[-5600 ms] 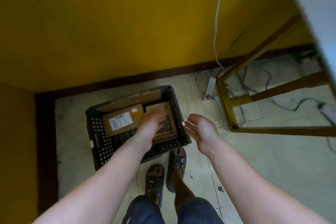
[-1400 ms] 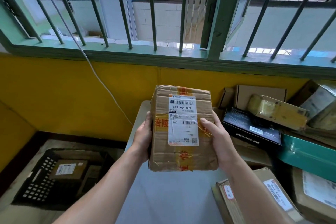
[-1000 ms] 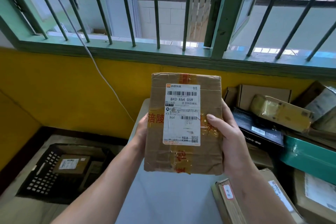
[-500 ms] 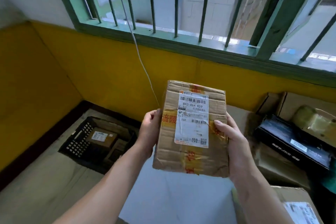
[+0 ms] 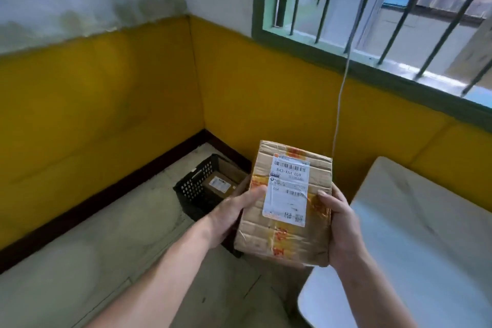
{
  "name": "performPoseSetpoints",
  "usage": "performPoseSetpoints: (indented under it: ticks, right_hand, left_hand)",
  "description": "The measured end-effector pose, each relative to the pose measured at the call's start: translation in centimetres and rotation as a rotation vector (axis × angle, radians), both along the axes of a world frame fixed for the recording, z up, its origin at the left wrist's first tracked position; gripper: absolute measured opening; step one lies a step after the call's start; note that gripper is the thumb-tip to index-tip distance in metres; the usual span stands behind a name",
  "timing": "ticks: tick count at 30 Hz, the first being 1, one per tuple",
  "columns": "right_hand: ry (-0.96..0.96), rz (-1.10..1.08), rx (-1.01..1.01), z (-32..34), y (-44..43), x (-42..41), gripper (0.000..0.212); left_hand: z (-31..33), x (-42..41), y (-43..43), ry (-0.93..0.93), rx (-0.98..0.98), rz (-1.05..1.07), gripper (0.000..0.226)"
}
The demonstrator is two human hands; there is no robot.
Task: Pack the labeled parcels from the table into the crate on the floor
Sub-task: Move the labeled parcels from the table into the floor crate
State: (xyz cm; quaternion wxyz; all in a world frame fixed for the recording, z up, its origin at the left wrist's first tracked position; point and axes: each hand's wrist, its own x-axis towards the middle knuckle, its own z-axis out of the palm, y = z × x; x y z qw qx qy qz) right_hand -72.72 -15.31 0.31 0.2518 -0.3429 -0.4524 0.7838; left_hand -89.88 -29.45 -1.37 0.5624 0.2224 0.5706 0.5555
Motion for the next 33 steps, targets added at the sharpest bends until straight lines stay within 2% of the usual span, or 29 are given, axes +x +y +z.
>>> performPoseSetpoints:
  ticks: [2, 4, 6, 8, 14, 18, 23, 26, 28, 30, 33]
  right_hand:
    - [-0.052, 0.047, 0.052, -0.3, -2.3, -3.7, 0.034]
    - [-0.104, 0.086, 0.100, -0.4, -3.9, -6.9, 0.057]
    - [-0.146, 0.122, 0.143, -0.5, -4.6, -9.4, 0.082]
    - [-0.181, 0.154, 0.149, -0.7, -4.4, -11.7, 0.090]
    - [-0.216, 0.312, 0.144, -2.5, -1.7, -19.4, 0.070]
    - [-0.234, 0.292, 0.147, -5.4, 0.6, -25.6, 0.060]
    - [-0.253, 0.086, -0.017, -10.3, 3.4, -32.9, 0.052]
    - [-0.300, -0.153, -0.169, -12.4, 4.9, -35.7, 0.054]
    - [-0.346, -0.271, -0.250, -13.4, 5.4, -37.1, 0.052]
    - [-0.387, -0.328, -0.307, -14.6, 5.3, -38.4, 0.050]
    - [-0.504, -0.328, -0.332, -16.5, 3.7, -40.5, 0.073]
  left_hand:
    - [-0.2, -3.6, -2.7, 0.006, 0.015, 0.071, 0.057]
    - [-0.2, -6.7, -4.8, 0.030, 0.050, 0.131, 0.055]
    - [0.3, -9.5, -6.2, 0.056, 0.067, 0.143, 0.063]
    - [0.5, -12.3, -7.0, 0.078, 0.065, 0.113, 0.070]
    - [-0.1, -21.3, -7.1, 0.099, -0.036, 0.022, 0.072]
    - [-1.6, -28.9, -4.6, 0.098, -0.116, -0.051, 0.073]
    - [-3.4, -38.1, 1.3, 0.347, -0.369, 0.044, 0.088]
    - [-5.4, -41.8, 3.2, 0.330, -0.373, 0.181, 0.099]
    - [-7.3, -42.4, 3.9, 0.303, -0.420, 0.134, 0.104]
    - [-9.8, -42.3, 4.7, 0.229, -0.438, 0.072, 0.092]
    - [-14.0, -42.9, 6.4, 0.180, -0.477, 0.058, 0.051]
